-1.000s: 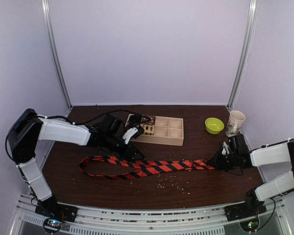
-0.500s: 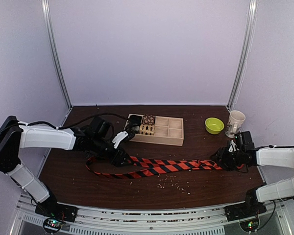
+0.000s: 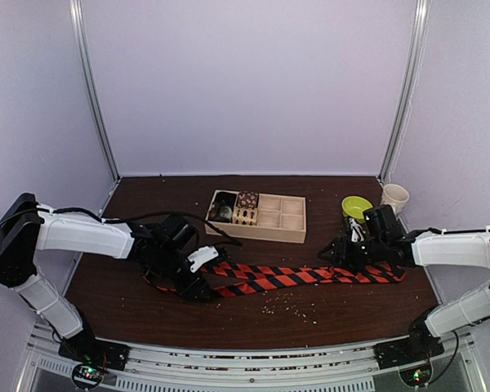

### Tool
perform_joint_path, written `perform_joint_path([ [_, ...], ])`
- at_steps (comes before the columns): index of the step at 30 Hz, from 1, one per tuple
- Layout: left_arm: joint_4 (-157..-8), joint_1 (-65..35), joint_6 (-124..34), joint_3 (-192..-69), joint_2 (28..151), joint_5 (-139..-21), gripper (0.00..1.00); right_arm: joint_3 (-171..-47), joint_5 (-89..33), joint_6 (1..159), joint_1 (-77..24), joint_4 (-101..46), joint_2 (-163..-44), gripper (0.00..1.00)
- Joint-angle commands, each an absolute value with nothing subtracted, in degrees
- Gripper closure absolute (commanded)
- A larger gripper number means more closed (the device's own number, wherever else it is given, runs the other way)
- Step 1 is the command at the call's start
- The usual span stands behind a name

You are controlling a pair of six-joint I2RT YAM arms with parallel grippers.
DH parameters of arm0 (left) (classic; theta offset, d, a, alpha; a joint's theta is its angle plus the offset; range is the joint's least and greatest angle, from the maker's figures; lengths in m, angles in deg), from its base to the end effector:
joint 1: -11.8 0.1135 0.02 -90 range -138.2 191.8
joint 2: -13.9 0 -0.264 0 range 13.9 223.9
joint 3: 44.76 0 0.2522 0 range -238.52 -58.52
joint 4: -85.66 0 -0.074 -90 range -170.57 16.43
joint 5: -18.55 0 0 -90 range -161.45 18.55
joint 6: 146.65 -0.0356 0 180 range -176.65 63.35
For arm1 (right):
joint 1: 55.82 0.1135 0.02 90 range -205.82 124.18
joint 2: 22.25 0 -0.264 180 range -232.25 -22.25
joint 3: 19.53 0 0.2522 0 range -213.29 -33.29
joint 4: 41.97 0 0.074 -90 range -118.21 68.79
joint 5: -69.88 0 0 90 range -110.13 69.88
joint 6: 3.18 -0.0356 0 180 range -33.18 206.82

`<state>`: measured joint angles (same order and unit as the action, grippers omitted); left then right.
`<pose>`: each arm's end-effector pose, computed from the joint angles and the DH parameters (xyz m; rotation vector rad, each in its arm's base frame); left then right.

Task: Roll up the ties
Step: Tie the tie at the center of the board.

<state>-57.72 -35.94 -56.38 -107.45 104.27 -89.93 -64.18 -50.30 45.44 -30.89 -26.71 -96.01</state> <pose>0.1879 -0.2235 0.1632 1.2157 2.5080 -0.6724 0.2114 0.1180 0.1710 0.0774 2.5268 1.1449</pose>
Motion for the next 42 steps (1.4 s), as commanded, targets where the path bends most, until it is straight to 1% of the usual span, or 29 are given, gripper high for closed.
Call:
perform_joint_path([
  [1,-56.59,-36.24,-57.18,-109.68,106.90,-85.58,0.45,-68.34,-50.09,44.76,-26.06,-31.56,-100.73,0.48],
  [3,-55.56,-36.66,-57.78,-111.14,108.54,-84.67,0.50,-69.66,-50.48,44.39,-24.79,-32.67,-102.67,0.50],
  [4,-55.03,-36.89,-58.32,-111.89,109.28,-84.30,0.54,-69.92,-50.46,44.37,-24.50,-32.99,-103.36,0.51],
  [5,-54.35,-37.09,-58.93,-112.69,109.84,-84.29,0.61,-70.34,-50.53,44.42,-24.39,-33.23,-104.00,0.51],
  [7,-52.43,-37.16,-60.48,-114.57,110.23,-83.40,0.83,-70.80,-50.70,44.43,-24.35,-33.46,-104.88,0.52],
  [8,-51.38,-37.11,-61.33,-115.55,110.16,-82.85,0.91,-70.82,-50.72,44.53,-24.35,-33.62,-105.15,0.52],
  [9,-50.25,-37.07,-62.47,-117.06,110.19,-82.74,0.97,-70.74,-50.73,44.72,-24.35,-33.66,-105.28,0.53],
  [10,-49.11,-37.08,-63.59,-118.65,110.38,-82.93,1.00,-70.71,-50.74,44.92,-24.35,-33.63,-105.38,0.53],
  [17,-40.31,-34.36,-71.37,-132.38,116.98,-83.42,1.00,-69.14,-50.49,44.63,-24.40,-34.37,-104.35,0.54],
  [23,-34.87,-31.41,-77.05,-140.57,123.30,-83.60,1.00,-68.92,-50.41,44.99,-24.30,-34.02,-103.38,0.54],
  [24,-33.81,-31.24,-77.76,-141.37,124.34,-83.13,0.96,-69.09,-50.56,45.03,-24.27,-34.10,-103.50,0.54],
  [25,-33.82,-31.00,-77.77,-141.56,124.95,-81.55,0.90,-69.21,-50.66,45.07,-24.20,-34.10,-103.67,0.53],
  [26,-34.67,-30.43,-77.07,-141.45,125.14,-79.52,0.80,-69.26,-50.70,45.15,-24.22,-34.30,-103.83,0.53],
  [27,-35.85,-29.57,-75.53,-141.41,124.89,-78.15,0.69,-69.33,-50.76,45.18,-24.06,-34.47,-104.08,0.53],
  [29,-40.23,-27.33,-70.37,-139.99,122.85,-74.80,0.54,-69.79,-51.01,45.23,-23.48,-34.96,-104.93,0.53],
  [30,-42.97,-26.26,-67.94,-138.14,120.61,-74.19,0.44,-70.27,-51.13,45.34,-23.07,-35.17,-105.41,0.53],
  [31,-46.83,-25.35,-65.64,-135.26,116.35,-73.65,0.21,-70.83,-51.15,45.48,-22.63,-35.21,-105.94,0.52],
  [32,-51.32,-24.79,-63.27,-131.85,112.58,-72.62,0.08,-71.40,-51.08,45.70,-22.07,-35.17,-106.46,0.52],
  [33,-55.90,-24.47,-61.49,-127.67,107.93,-71.92,0.03,-72.13,-51.02,46.05,-21.38,-35.00,-106.93,0.52],
  [36,-71.24,-24.44,-54.35,-114.49,93.80,-67.58,0.02,-75.12,-49.05,48.85,-18.84,-33.08,-108.16,0.50],
  [39,-82.74,-23.61,-45.88,-104.22,83.82,-65.59,0.02,-79.32,-46.23,52.87,-15.86,-28.99,-110.47,0.49],
  [42,-82.11,-23.21,-38.41,-100.95,81.09,-66.31,0.02,-83.74,-44.44,55.27,-12.66,-26.10,-113.56,0.49],
])
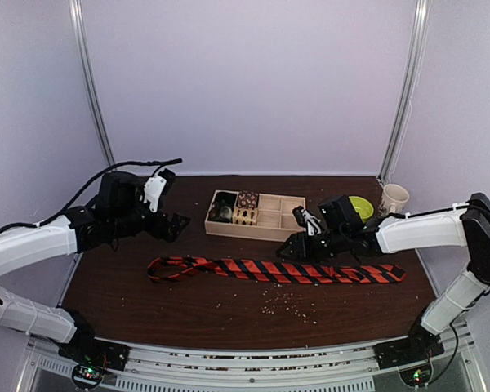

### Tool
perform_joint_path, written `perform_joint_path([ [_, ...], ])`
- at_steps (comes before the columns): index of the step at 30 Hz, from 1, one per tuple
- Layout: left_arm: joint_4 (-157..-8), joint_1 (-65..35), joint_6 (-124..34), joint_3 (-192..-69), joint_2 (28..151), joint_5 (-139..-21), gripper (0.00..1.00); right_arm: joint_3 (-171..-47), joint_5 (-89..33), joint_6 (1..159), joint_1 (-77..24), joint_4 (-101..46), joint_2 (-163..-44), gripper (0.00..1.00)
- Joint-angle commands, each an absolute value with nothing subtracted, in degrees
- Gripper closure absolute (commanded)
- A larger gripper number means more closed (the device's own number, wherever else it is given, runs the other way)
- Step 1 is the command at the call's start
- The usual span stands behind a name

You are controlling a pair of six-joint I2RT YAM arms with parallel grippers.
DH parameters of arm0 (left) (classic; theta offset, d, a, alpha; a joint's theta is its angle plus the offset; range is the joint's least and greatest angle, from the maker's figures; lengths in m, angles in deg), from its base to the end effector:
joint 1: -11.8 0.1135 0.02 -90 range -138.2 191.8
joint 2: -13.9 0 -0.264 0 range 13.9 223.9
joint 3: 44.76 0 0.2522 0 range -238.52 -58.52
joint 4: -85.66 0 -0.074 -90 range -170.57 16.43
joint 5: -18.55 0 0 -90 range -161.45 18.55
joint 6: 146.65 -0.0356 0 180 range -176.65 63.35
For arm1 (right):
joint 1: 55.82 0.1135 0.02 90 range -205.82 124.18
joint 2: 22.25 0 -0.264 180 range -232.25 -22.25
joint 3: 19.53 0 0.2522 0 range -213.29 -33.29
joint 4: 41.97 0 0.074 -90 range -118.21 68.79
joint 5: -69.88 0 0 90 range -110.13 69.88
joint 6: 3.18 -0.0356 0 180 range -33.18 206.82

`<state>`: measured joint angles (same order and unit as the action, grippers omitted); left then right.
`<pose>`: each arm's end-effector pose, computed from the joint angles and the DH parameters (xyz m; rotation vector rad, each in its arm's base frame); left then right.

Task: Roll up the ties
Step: Tie the tie at the center of the board, then fold the tie at the center of the board.

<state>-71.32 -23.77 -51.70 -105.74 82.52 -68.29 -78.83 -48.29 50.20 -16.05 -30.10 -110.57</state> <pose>0.2191 -0.1543 0.2699 0.5292 2.0595 -0.3644 0.2294 0.2128 0.1861 -0.3542 2.4843 1.1959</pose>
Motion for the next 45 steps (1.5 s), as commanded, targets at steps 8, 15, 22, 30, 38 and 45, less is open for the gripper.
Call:
perform_joint_path([
  [8,-79.35,-23.11,-37.52,-102.21,82.68,-70.19,0.02,-91.02,-43.82,54.45,-7.00,-24.65,-124.54,0.52],
  [15,-77.93,-23.18,-36.79,-104.15,85.79,-71.58,0.02,-86.35,-44.48,51.78,-8.26,-24.67,-127.08,0.55],
  [22,-76.67,-23.11,-37.64,-103.85,85.71,-73.26,0.02,-72.66,-47.59,54.03,-15.34,-21.98,-119.85,0.59],
  [30,-74.49,-23.14,-36.12,-99.36,83.79,-73.44,0.02,-72.14,-48.13,58.80,-19.33,-16.15,-109.99,0.58],
  [38,-73.15,-22.60,-30.56,-98.03,85.19,-71.42,0.04,-88.14,-46.33,58.19,-12.33,-18.65,-116.54,0.57],
  [45,-72.76,-22.35,-31.25,-100.15,86.11,-71.19,0.03,-98.97,-44.60,56.03,-7.16,-19.39,-128.32,0.60],
])
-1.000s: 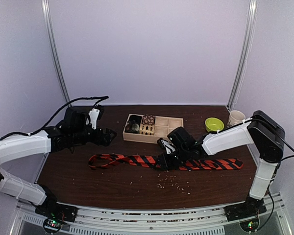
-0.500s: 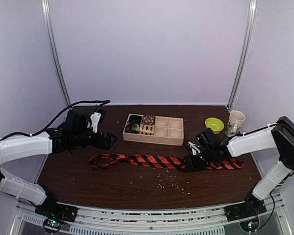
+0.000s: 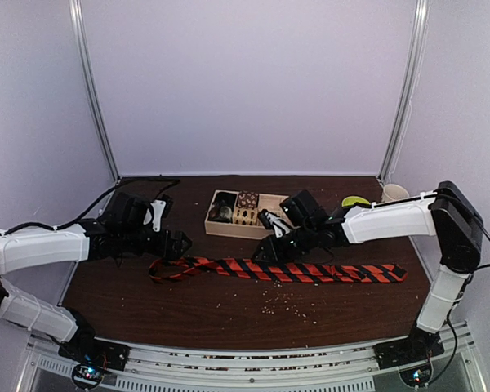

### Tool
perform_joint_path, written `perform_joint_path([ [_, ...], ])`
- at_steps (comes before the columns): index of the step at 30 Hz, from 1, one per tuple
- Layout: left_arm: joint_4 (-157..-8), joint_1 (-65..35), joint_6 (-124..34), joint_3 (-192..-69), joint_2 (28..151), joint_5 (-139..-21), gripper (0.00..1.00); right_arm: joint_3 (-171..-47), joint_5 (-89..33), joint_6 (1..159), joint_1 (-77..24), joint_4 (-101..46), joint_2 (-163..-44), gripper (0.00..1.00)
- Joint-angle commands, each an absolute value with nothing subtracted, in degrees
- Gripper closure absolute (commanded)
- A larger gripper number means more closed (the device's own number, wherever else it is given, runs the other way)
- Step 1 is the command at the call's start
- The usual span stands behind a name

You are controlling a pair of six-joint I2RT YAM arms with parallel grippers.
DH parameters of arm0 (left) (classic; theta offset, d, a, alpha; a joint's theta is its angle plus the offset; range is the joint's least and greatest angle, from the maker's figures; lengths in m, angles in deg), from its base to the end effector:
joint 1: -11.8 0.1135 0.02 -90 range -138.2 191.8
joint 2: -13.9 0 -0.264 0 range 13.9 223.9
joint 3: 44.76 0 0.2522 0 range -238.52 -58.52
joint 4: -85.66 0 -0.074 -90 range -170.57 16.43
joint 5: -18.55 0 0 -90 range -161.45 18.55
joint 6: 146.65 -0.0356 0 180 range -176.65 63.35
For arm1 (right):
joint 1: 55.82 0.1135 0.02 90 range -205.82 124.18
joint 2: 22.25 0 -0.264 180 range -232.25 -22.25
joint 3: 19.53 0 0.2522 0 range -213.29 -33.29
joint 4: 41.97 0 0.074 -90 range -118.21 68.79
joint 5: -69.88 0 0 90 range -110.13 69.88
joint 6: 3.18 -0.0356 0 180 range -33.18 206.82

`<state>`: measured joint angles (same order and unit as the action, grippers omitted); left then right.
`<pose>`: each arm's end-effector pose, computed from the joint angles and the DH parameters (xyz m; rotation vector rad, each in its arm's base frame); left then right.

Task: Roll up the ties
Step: Fold the tie at the center of the board.

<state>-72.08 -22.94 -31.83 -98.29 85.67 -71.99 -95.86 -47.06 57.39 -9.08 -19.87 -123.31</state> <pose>0.2137 -0.1486 0.2141 0.2074 2.3305 -0.5453 0.2432 0.2820 0.1900 -0.6351 2.5342 1.1251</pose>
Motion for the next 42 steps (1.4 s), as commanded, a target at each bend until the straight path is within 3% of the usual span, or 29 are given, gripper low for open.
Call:
perform_joint_path([
  [1,-72.77,-22.28,-31.27,-100.30,86.19,-71.10,0.03,-99.62,-43.95,55.88,-6.87,-19.41,-129.39,0.60],
  [10,-71.45,-21.57,-30.46,-101.53,87.51,-71.55,0.03,-97.03,-41.38,57.10,-6.89,-17.62,-134.82,0.62],
  [23,-72.95,-20.92,-32.65,-99.15,87.75,-79.17,0.06,-72.66,-48.43,58.41,-14.22,-16.04,-119.74,0.67],
  [27,-77.49,-20.90,-32.31,-94.97,85.18,-84.58,0.14,-73.75,-49.22,60.57,-15.03,-16.91,-114.94,0.65],
  [34,-74.26,-20.97,-32.48,-94.18,86.84,-84.09,0.43,-83.69,-47.68,65.88,-9.80,-18.08,-112.93,0.56],
  [38,-77.10,-21.06,-34.48,-95.86,91.72,-92.70,0.57,-86.11,-47.32,66.56,-7.51,-19.61,-113.79,0.57],
  [42,-77.53,-22.54,-36.95,-99.13,96.19,-96.56,0.61,-86.29,-46.62,66.26,-7.13,-21.65,-114.35,0.56],
])
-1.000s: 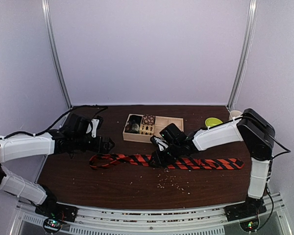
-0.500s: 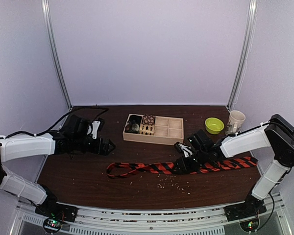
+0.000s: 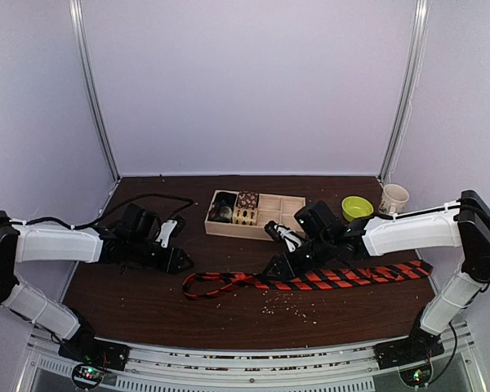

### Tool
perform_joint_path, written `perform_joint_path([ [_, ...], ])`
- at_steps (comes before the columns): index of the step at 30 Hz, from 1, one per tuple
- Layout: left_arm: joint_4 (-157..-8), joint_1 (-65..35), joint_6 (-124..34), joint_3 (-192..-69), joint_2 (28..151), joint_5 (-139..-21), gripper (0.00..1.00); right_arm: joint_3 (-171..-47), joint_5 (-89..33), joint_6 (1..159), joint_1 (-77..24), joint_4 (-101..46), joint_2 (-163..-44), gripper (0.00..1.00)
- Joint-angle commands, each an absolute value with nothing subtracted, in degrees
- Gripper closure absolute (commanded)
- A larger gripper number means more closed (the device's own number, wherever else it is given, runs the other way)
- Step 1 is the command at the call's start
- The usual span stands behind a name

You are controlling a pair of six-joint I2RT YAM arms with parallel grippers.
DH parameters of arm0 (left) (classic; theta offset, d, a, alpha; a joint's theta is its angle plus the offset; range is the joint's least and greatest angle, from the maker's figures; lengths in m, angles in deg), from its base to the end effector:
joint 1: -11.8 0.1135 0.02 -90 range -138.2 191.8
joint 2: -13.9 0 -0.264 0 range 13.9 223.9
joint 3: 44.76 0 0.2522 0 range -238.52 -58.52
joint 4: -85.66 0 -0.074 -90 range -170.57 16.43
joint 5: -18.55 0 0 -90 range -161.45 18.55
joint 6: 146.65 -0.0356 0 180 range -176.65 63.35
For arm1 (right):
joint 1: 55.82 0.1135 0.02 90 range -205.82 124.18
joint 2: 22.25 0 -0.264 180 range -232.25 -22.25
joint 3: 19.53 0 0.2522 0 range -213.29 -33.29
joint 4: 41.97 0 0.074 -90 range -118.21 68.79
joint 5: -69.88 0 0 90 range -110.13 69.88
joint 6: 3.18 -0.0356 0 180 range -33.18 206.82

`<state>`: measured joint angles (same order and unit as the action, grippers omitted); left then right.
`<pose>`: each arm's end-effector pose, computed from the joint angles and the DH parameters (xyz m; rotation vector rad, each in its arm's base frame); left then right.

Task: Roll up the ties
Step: Fold the tie at the center of the board.

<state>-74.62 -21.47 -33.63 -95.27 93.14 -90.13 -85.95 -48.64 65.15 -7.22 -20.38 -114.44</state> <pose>0.2139 -0.1540 0.1710 0.3831 2.5047 -0.8193 0.2045 0.2577 0.1902 -0.8513 2.4543 1.1179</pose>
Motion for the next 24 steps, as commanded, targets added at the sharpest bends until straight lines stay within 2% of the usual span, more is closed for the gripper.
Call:
perform_joint_path([
  [1,-77.10,-22.77,-37.47,-100.04,97.49,-96.66,0.60,-86.45,-46.34,66.18,-7.13,-21.96,-114.48,0.55],
  [4,-76.61,-23.27,-38.86,-102.26,101.04,-96.41,0.60,-87.08,-46.14,65.80,-7.17,-22.46,-115.25,0.55],
  [10,-76.40,-23.29,-40.46,-105.59,107.57,-98.09,0.72,-87.36,-45.53,65.22,-7.60,-22.63,-115.29,0.57],
  [13,-77.28,-23.33,-40.80,-105.64,108.21,-98.99,0.72,-87.09,-45.90,64.79,-8.06,-22.68,-115.50,0.58],
  [16,-78.46,-23.29,-40.35,-104.34,106.45,-98.42,0.63,-86.46,-46.30,64.60,-8.35,-23.40,-115.64,0.58],
  [24,-78.53,-23.31,-40.92,-100.27,102.14,-98.87,0.50,-88.00,-46.75,64.33,-8.77,-24.69,-117.99,0.55],
])
